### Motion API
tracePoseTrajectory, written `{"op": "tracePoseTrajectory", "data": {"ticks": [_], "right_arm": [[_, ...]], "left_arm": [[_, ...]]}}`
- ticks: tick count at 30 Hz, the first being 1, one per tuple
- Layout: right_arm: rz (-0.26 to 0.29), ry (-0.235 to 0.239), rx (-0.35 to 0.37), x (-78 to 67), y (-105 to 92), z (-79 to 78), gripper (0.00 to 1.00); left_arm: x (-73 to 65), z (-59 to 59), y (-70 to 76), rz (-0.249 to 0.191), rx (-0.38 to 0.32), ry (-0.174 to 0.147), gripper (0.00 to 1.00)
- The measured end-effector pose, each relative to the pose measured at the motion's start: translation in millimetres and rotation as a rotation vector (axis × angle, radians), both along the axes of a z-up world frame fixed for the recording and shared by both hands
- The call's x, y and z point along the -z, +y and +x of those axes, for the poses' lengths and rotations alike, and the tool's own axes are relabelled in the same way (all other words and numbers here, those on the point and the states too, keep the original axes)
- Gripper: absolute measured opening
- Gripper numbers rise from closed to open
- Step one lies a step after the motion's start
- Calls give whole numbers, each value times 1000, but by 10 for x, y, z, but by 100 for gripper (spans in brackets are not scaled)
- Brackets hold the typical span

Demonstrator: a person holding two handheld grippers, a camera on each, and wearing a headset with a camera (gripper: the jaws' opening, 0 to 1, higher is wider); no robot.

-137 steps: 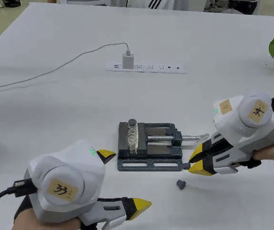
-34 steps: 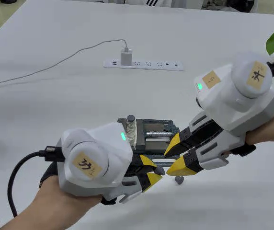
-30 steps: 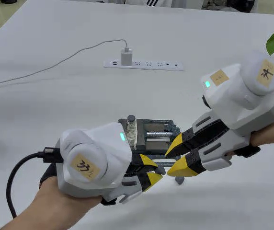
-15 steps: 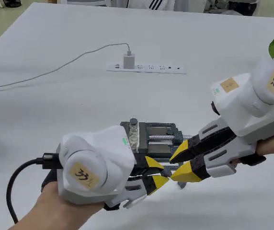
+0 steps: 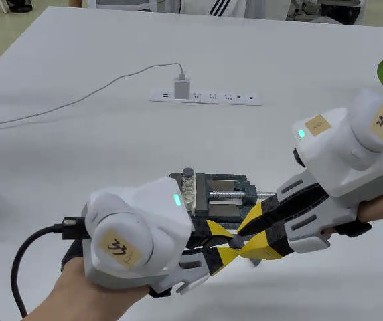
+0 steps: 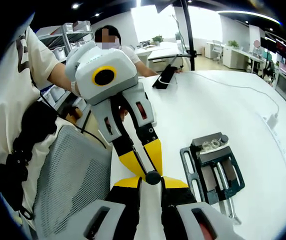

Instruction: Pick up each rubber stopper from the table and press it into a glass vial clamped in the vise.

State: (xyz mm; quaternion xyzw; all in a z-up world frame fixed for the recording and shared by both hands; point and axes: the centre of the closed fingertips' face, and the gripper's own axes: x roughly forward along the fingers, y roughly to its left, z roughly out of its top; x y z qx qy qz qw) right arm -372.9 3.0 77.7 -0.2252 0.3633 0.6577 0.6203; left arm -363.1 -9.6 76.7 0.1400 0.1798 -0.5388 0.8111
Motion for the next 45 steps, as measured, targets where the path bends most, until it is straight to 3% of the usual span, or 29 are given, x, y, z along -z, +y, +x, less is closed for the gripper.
{"op": "tracePoseTrajectory", "data": {"ticks": [9,33,35,42,45], "right_arm": [[-8,-10,-5,-7,-12,17,9],[-23,12,2,-54,-47,3,6],[-23,14,2,-50,-52,9,6],[-45,-13,18,-10,-100,111,6],[-61,-35,11,12,-123,143,6]], "left_arm": [[-6,-4,-16,-6,-13,15,4],[-40,-11,-56,-7,-6,-2,5],[-31,-13,-58,-8,-8,8,5],[91,53,61,30,-74,19,23],[156,77,148,42,-115,46,31]]}}
